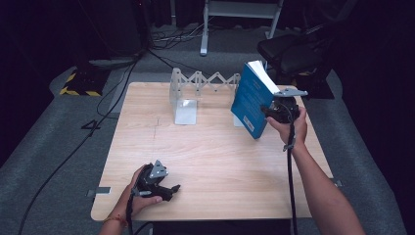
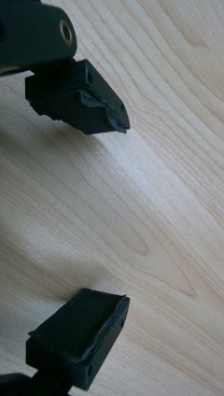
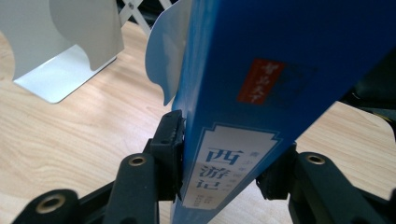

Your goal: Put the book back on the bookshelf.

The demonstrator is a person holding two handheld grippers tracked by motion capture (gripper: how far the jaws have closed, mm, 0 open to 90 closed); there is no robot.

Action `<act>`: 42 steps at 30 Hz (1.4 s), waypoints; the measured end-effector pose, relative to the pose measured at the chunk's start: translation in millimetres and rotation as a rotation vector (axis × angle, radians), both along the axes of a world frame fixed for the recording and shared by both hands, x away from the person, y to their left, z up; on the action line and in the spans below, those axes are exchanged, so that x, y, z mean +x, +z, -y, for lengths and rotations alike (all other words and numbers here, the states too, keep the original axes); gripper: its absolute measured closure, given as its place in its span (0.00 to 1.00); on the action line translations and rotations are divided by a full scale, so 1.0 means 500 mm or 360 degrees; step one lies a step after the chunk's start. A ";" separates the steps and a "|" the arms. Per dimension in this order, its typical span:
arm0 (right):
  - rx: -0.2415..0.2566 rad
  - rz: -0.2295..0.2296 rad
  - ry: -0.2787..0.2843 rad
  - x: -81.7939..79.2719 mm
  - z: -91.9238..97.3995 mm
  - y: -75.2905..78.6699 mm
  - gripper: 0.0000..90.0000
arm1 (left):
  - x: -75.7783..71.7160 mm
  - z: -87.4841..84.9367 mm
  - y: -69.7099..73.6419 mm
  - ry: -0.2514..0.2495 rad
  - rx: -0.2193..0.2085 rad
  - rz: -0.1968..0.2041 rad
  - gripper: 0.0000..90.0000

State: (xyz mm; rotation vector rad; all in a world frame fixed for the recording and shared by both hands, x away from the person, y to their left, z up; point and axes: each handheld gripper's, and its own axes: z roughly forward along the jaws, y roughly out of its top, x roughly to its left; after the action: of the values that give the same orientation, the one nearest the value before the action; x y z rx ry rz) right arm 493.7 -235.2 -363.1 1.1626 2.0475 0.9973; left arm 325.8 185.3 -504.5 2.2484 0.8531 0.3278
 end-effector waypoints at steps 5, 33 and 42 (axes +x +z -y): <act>0.0057 0.0034 -0.0038 -0.004 0.002 -0.006 0.66 | 0.000 0.000 0.000 0.0001 0.0000 0.0000 0.16; 0.0020 0.0095 -0.0023 -0.017 0.000 -0.067 0.60 | 0.002 0.002 0.000 0.0000 -0.0002 -0.0006 0.16; -0.0036 -0.0050 0.0155 -0.042 0.032 -0.117 0.47 | 0.002 0.002 0.000 0.0001 -0.0002 -0.0006 0.16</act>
State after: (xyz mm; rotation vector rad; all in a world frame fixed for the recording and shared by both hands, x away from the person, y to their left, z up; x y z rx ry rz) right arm 472.9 -251.5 -421.6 1.0825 2.1521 1.0052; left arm 326.7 184.2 -504.5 2.2481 0.8558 0.3233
